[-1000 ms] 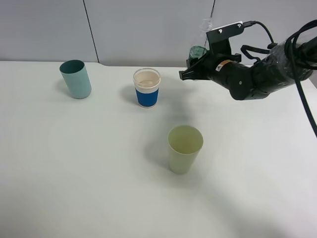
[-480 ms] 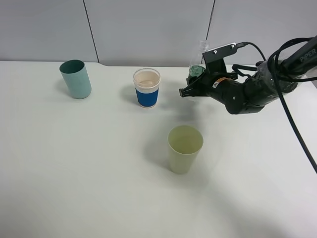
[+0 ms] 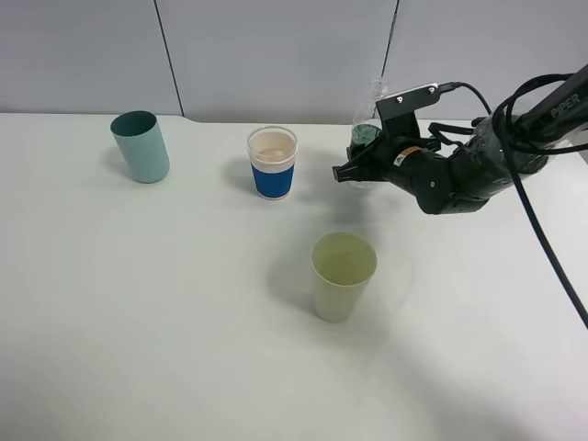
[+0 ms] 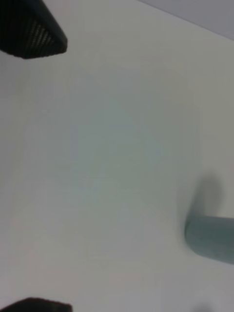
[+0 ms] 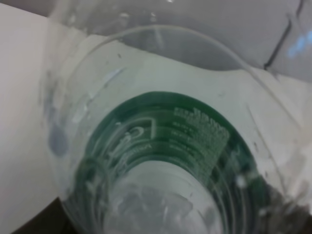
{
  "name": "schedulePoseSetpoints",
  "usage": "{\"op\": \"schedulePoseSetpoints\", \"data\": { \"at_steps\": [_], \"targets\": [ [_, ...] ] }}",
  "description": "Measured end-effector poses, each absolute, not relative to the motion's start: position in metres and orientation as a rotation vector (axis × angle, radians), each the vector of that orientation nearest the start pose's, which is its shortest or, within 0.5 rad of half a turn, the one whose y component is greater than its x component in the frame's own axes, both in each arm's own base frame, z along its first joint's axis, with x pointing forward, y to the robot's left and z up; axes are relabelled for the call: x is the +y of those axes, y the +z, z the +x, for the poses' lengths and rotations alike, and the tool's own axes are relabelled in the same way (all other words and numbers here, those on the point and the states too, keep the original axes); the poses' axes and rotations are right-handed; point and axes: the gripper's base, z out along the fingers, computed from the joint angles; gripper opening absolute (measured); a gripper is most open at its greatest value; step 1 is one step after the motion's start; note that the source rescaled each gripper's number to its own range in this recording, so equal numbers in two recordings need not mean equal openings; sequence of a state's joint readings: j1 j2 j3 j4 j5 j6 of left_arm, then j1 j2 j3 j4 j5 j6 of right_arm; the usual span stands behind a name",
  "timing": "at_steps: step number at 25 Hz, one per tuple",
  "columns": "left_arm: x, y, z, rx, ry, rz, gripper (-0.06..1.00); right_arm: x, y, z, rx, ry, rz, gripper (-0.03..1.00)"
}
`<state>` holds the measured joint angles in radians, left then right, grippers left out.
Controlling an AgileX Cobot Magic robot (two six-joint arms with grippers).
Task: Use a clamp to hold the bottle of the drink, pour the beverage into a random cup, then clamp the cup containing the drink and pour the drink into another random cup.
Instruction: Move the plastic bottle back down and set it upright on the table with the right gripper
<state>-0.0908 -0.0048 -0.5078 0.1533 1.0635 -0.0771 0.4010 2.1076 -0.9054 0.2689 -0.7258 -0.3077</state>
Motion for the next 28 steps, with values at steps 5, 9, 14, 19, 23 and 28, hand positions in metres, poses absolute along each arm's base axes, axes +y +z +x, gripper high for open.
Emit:
{"op": "schedulePoseSetpoints", "data": {
  "at_steps": [5, 9, 14, 19, 23, 28],
  "targets": [
    [0.0128, 0.2799, -0.0061, 2.026, 0.077, 0.005, 1.0, 0.1364, 0.0948, 0.3654, 1.956, 0.079, -0.265, 0.0],
    [0.0128, 0.2799, -0.0061, 2.026, 0.077, 0.005, 1.0, 0.1364, 0.0948, 0.3654, 1.96, 0.099, -0.236, 0.0],
    [0.0128, 0.2799, -0.0061, 2.026, 0.077, 0.005, 1.0, 0.1364, 0.0948, 0.3654, 1.96, 0.102, -0.232, 0.0],
    [0.0128, 0.2799, -0.0061, 2.026, 0.077, 0.005, 1.0, 0.1364, 0.0943, 0.3652, 1.966, 0.102, -0.233, 0.0],
    [0.0128, 0.2799, -0.0061, 2.026, 0.077, 0.005, 1.0, 0.135, 0.0905, 0.364, 2.012, 0.103, -0.238, 0.0],
    [0.0128, 0.2799, -0.0061, 2.026, 0.077, 0.005, 1.0, 0.1344, 0.0902, 0.3641, 2.015, 0.101, -0.238, 0.0]
  ]
}}
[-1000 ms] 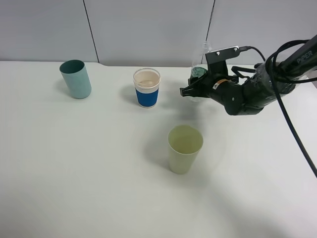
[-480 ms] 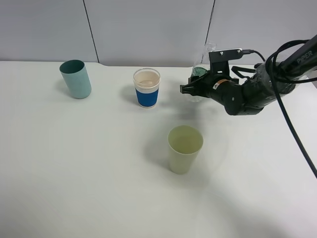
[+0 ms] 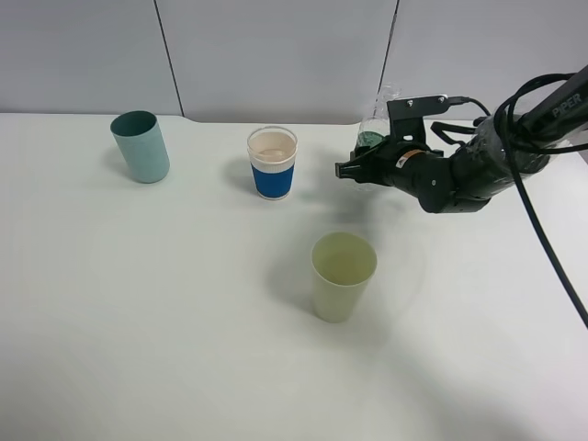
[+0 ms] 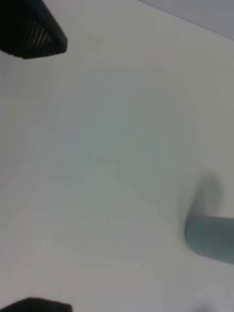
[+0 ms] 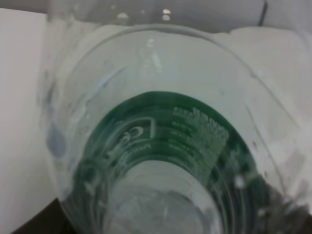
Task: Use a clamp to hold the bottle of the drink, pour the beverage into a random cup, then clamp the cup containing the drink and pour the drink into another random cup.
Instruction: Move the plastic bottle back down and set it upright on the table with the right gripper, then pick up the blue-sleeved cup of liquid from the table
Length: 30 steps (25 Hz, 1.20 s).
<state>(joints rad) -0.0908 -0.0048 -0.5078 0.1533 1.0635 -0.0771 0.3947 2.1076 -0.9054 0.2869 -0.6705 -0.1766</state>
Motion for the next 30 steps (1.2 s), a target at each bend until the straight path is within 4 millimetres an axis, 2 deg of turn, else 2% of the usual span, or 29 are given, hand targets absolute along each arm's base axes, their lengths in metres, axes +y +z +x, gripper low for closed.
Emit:
{"op": "schedulePoseSetpoints", "data": {
  "at_steps": [8, 9, 10, 13, 14, 16, 20, 23, 30],
  "targets": [
    [0.013, 0.28, -0.006, 2.026, 0.077, 0.005, 1.0, 0.134, 0.09, 0.364, 2.013, 0.093, -0.251, 0.0],
    [0.013, 0.28, -0.006, 2.026, 0.077, 0.005, 1.0, 0.134, 0.091, 0.364, 2.007, 0.09, -0.253, 0.08],
    [0.013, 0.28, -0.006, 2.026, 0.077, 0.005, 1.0, 0.134, 0.092, 0.365, 1.996, 0.089, -0.252, 0.23],
    [0.013, 0.28, -0.006, 2.026, 0.077, 0.005, 1.0, 0.134, 0.096, 0.367, 1.939, 0.083, -0.241, 0.76],
    [0.013, 0.28, -0.006, 2.026, 0.077, 0.005, 1.0, 0.134, 0.098, 0.368, 1.922, 0.082, -0.241, 0.86],
    [0.013, 0.28, -0.006, 2.026, 0.077, 0.005, 1.0, 0.134, 0.101, 0.368, 1.89, 0.082, -0.244, 0.94],
    [0.013, 0.28, -0.006, 2.026, 0.077, 0.005, 1.0, 0.135, 0.103, 0.369, 1.871, 0.083, -0.249, 0.99],
    [0.013, 0.28, -0.006, 2.026, 0.077, 0.005, 1.0, 0.136, 0.114, 0.369, 1.847, 0.091, -0.254, 0.99],
    [0.013, 0.28, -0.006, 2.026, 0.077, 0.005, 1.0, 0.137, 0.169, 0.365, 1.723, 0.129, -0.267, 0.99]
  ]
}}
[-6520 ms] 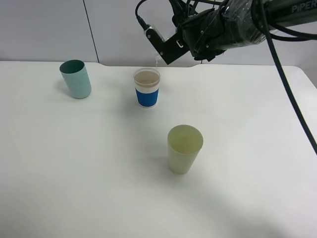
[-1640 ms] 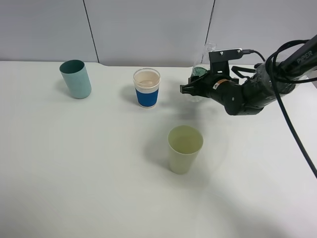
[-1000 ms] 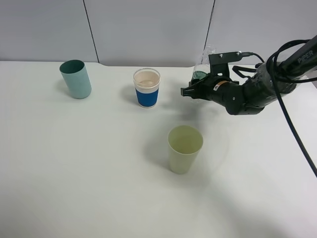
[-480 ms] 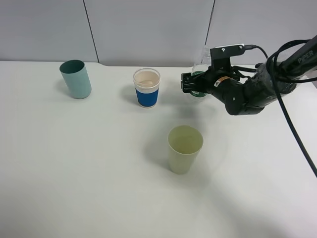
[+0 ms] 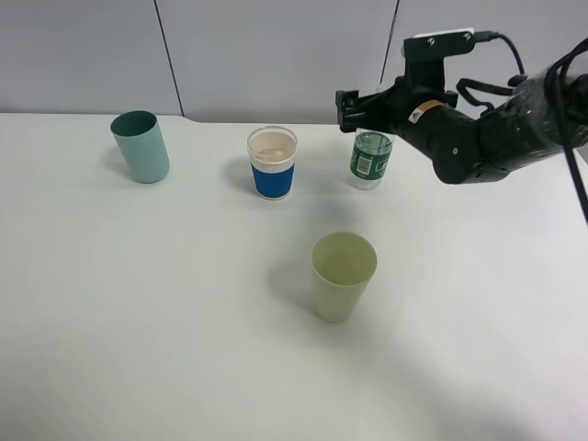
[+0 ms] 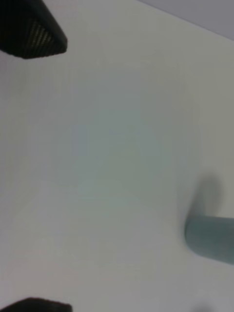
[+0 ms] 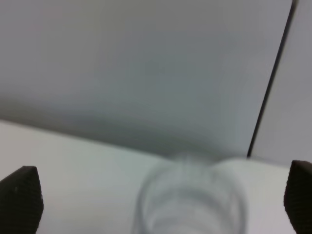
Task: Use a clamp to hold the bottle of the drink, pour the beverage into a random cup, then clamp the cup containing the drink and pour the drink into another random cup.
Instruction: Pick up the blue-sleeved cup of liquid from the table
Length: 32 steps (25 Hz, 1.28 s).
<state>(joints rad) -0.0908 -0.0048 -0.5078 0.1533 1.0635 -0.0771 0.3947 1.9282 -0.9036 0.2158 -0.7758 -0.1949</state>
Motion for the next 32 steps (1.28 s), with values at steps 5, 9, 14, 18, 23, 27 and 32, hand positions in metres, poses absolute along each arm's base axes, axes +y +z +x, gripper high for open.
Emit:
{"op": "schedulePoseSetpoints", "data": {
  "at_steps": [5, 9, 14, 18, 23, 27, 32],
  "targets": [
    [0.013, 0.28, -0.006, 2.026, 0.077, 0.005, 1.0, 0.131, 0.218, 0.358, 1.609, 0.138, -0.248, 0.99],
    [0.013, 0.28, -0.006, 2.026, 0.077, 0.005, 1.0, 0.117, 0.247, 0.353, 1.543, 0.081, -0.262, 0.99],
    [0.013, 0.28, -0.006, 2.026, 0.077, 0.005, 1.0, 0.095, 0.274, 0.346, 1.544, 0.007, -0.294, 0.99],
    [0.013, 0.28, -0.006, 2.026, 0.077, 0.005, 1.0, 0.072, 0.288, 0.337, 1.608, -0.055, -0.359, 0.99],
    [0.013, 0.28, -0.006, 2.026, 0.077, 0.005, 1.0, 0.039, 0.311, 0.321, 1.659, -0.156, -0.381, 0.99],
    [0.013, 0.28, -0.006, 2.026, 0.077, 0.005, 1.0, 0.016, 0.336, 0.303, 1.627, -0.221, -0.339, 0.99],
    [0.013, 0.28, -0.006, 2.026, 0.077, 0.005, 1.0, -0.009, 0.372, 0.27, 1.575, -0.239, -0.197, 0.99]
  ]
}}
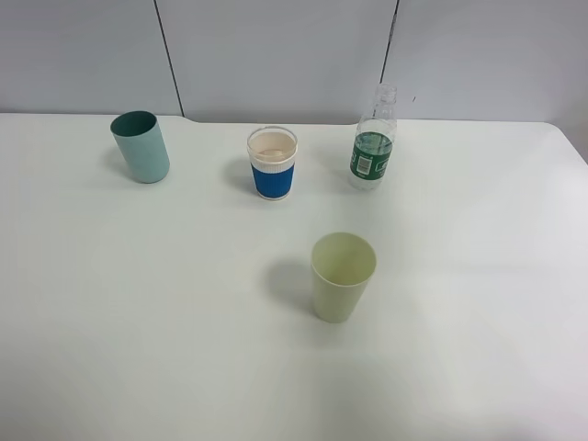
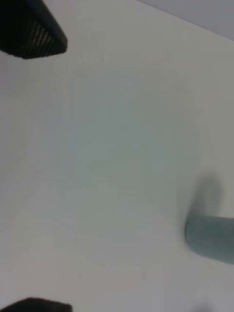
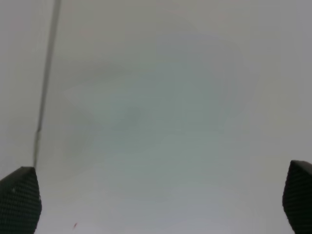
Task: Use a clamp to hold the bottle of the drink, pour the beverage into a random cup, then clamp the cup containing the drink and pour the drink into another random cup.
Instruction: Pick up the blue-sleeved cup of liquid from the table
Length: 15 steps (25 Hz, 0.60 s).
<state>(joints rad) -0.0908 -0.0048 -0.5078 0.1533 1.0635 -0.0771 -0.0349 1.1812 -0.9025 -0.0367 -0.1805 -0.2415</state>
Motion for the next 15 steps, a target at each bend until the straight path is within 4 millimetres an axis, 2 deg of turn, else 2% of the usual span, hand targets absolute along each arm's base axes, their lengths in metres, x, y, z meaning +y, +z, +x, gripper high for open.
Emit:
{"op": "schedulePoseSetpoints", "data": {
  "at_steps": [3, 8, 12, 15],
  "targets": [
    [0.013, 0.28, -0.006, 2.026, 0.077, 0.005, 1.0, -0.012, 0.392, 0.244, 1.544, -0.212, -0.137, 0.99],
    [0.013, 0.28, -0.006, 2.026, 0.077, 0.005, 1.0, -0.01, 0.411, 0.196, 1.569, -0.236, -0.15, 0.99],
    [0.013, 0.28, -0.006, 2.026, 0.077, 0.005, 1.0, -0.011, 0.425, 0.149, 1.561, -0.316, -0.181, 1.0],
    [0.013, 0.28, -0.006, 2.026, 0.077, 0.005, 1.0, -0.011, 0.431, 0.11, 1.562, -0.308, -0.126, 1.0]
  ]
}}
